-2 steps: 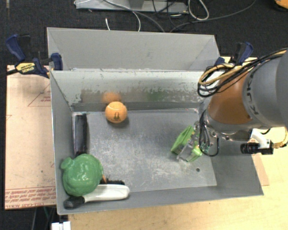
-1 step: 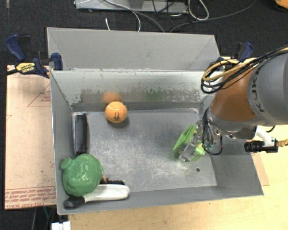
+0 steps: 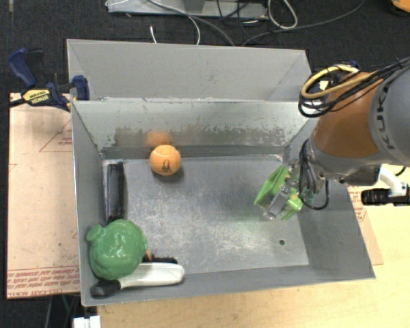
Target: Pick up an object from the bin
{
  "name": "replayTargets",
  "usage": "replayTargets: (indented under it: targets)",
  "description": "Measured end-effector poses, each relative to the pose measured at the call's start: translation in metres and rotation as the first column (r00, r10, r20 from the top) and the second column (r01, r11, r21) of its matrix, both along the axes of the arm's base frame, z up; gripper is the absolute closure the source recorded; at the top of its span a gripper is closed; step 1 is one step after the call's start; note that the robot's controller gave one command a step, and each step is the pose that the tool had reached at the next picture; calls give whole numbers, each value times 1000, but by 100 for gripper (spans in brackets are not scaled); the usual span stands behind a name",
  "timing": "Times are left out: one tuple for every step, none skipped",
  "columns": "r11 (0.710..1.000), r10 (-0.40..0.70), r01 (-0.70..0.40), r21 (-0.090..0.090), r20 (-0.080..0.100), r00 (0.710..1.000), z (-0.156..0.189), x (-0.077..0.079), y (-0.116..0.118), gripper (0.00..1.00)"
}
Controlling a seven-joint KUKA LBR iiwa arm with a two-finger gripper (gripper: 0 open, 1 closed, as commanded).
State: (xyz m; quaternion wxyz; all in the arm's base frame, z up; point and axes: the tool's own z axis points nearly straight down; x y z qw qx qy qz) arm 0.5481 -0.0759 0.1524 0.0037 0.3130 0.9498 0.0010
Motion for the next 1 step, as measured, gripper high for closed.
replayTargets:
  targets:
    - [1000, 2, -2, -1, 6, 1000, 18, 2, 0, 100]
